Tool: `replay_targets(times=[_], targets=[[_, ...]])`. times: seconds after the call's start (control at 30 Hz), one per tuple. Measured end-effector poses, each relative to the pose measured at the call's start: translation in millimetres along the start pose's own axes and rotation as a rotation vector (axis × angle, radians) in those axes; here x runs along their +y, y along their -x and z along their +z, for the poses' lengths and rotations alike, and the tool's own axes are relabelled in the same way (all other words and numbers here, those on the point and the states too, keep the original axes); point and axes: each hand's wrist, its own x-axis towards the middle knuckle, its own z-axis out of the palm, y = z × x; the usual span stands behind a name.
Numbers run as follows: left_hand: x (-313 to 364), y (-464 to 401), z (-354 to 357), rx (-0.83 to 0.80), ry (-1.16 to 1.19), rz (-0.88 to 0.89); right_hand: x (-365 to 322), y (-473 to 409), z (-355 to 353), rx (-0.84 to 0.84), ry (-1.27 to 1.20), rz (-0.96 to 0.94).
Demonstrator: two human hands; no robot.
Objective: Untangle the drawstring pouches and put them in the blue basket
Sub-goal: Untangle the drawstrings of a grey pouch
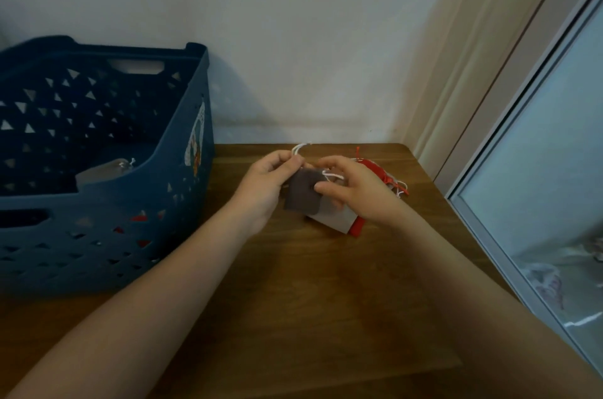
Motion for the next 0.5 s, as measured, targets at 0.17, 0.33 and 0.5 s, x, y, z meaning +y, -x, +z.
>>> replay_targets(times=[0.17,0.33,0.5], targets=[[3,-1,-11,0.078,0.1,-0.026,0,-2,-10,-0.138,-0.071,-0.04],[6,-6,-17,0.139,0.233,-0.107,-5,-3,-10,-0.072,-0.503,0.014],[20,-12,-17,0.13,0.377,-0.082,-16,-14,-6,0.247,-0.899,0.154]])
